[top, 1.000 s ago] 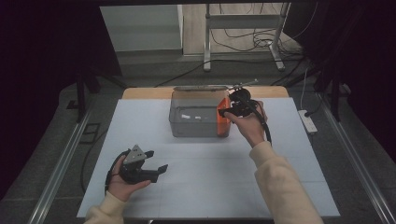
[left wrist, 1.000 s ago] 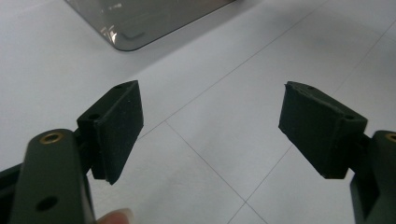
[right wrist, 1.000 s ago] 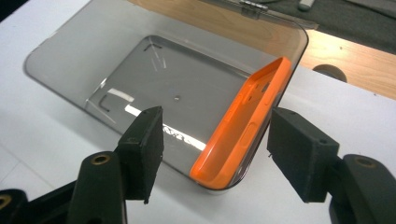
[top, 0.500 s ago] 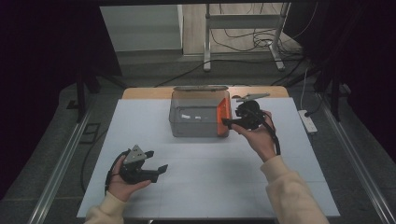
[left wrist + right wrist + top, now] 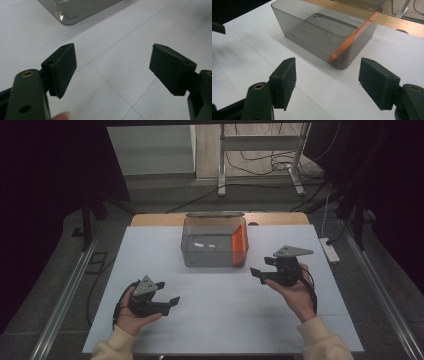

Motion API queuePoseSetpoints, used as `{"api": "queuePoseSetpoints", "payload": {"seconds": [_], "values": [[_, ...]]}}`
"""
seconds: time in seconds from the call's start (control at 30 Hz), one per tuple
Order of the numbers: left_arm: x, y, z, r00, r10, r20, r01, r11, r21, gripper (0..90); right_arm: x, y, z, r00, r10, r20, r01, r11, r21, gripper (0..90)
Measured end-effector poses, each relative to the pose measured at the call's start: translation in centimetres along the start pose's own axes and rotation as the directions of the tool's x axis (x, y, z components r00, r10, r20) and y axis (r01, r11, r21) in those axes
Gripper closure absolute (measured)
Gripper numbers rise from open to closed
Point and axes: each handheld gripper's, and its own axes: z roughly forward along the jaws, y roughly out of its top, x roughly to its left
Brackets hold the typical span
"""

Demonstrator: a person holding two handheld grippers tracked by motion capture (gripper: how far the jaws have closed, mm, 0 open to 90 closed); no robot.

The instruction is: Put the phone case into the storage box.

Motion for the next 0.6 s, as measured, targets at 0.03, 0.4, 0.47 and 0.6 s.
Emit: {"api": "queuePoseSetpoints", "payload": {"seconds": [0.03,0.4,0.47,0.6], "values": [[0.0,0.0,0.0,1.0,0.0,0.0,0.0,1.0,0.001,21.4,-0.1,-0.4,-0.3,1.0,0.004,-0.002,-0.004,1.0,-0.005,30.5],[0.0,-0.1,0.1,1.0,0.001,-0.004,-0.001,1.0,0.006,21.5,-1.1,-5.5,-3.5,0.9999,0.009,0.008,-0.009,0.999,-0.049,28.0],[0.0,-0.1,0.2,1.0,0.002,-0.004,-0.002,1.0,0.007,21.5,-1.4,-6.7,-3.9,0.9998,0.017,0.002,-0.017,0.999,-0.049,27.1],[-0.1,-0.1,0.3,1.0,0.006,-0.002,-0.006,0.9999,0.01,21.4,-1.9,-8.8,-4.8,0.9987,0.051,0.008,-0.05,0.998,-0.047,26.2]]}}
